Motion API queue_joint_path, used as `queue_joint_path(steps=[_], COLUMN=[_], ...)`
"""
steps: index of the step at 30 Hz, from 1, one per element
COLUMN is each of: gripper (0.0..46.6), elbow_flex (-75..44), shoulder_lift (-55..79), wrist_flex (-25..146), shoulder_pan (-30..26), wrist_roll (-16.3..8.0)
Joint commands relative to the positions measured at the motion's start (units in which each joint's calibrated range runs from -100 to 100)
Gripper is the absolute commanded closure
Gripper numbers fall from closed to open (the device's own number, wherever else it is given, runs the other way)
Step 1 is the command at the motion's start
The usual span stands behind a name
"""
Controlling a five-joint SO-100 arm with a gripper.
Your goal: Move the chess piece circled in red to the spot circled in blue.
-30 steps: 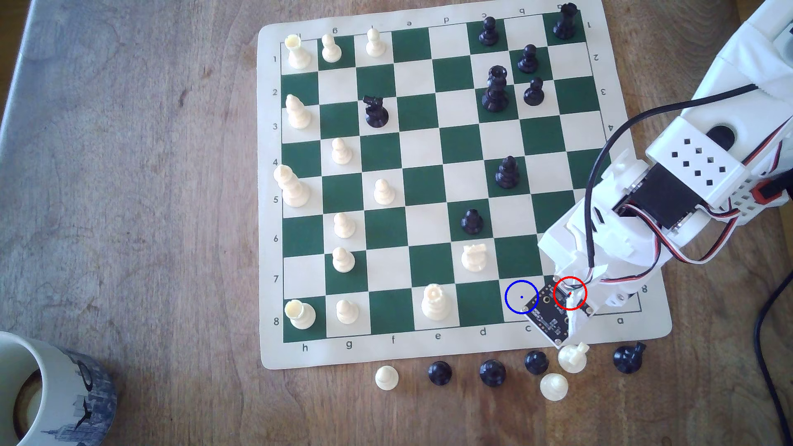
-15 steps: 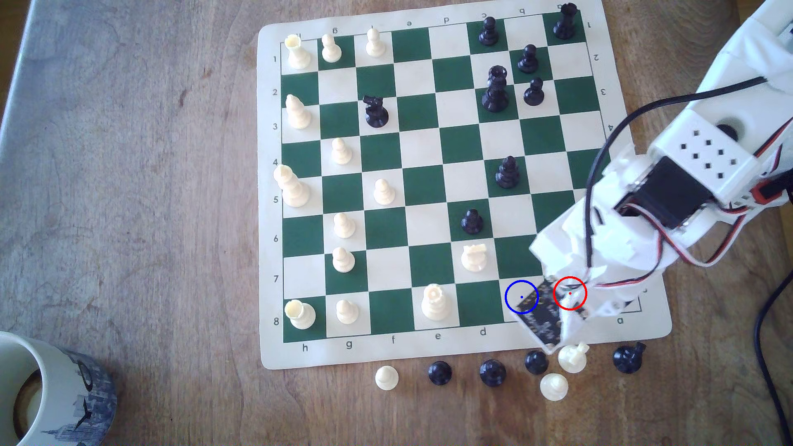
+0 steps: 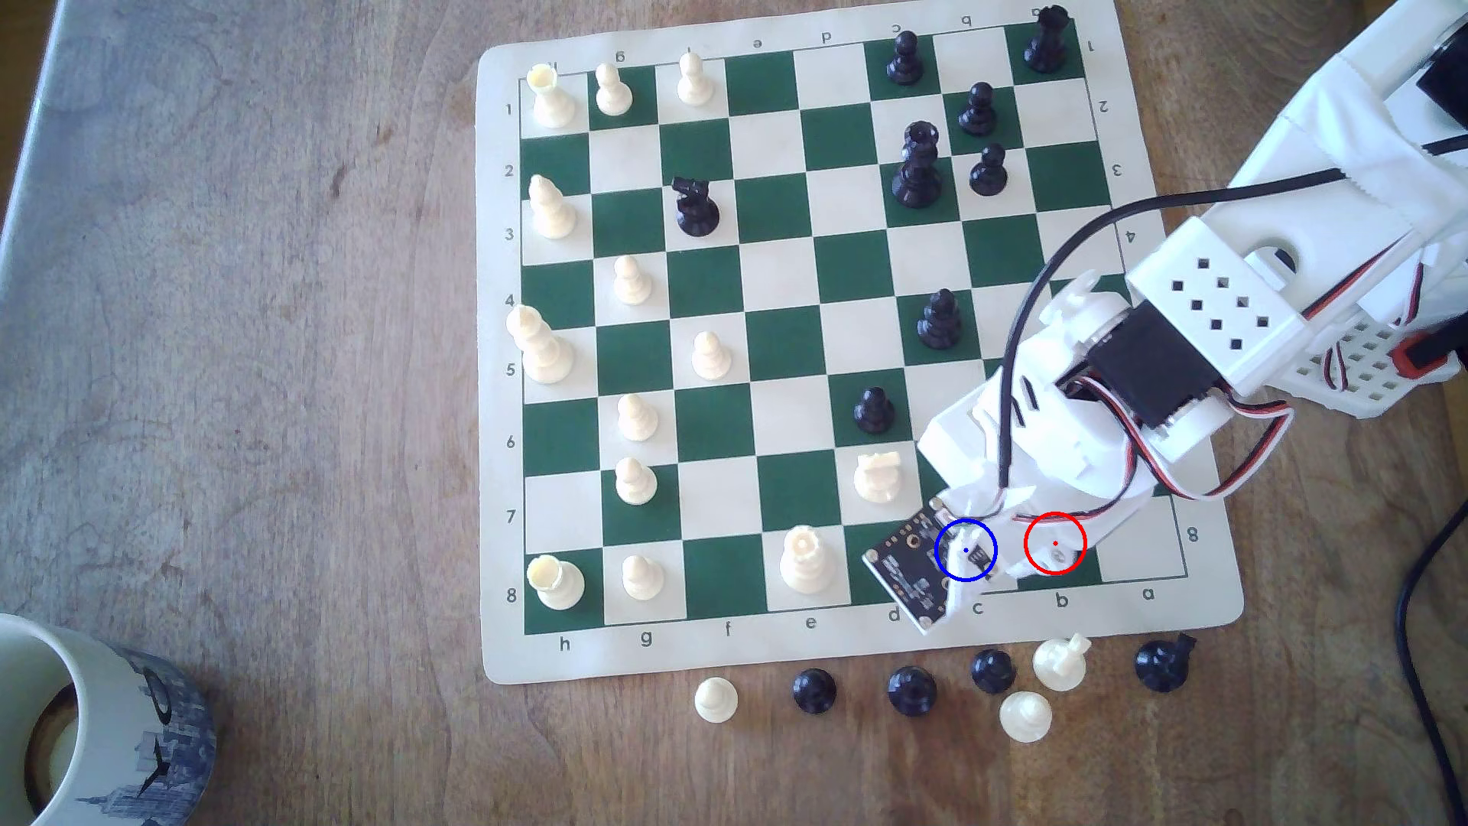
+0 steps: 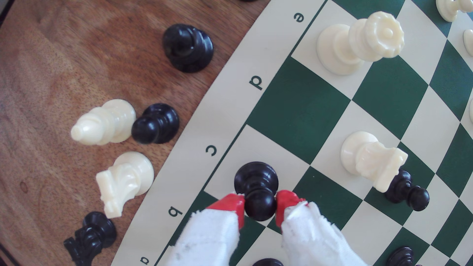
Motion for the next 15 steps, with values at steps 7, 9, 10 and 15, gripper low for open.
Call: queue_joint_path(steps=[7, 9, 10, 15], gripper=[43.2, 43.2, 43.2, 43.2], elbow_flex=[-3.5, -3.3, -3.2, -3.0], shoulder_lift=[1.8, 1.9, 2.1, 2.9], wrist_flex=[-2.3, -2.3, -2.3, -2.3], shoulder_pan=[0.9, 0.9, 0.8, 0.6], wrist_roll=[0.2, 0.2, 0.2, 0.2])
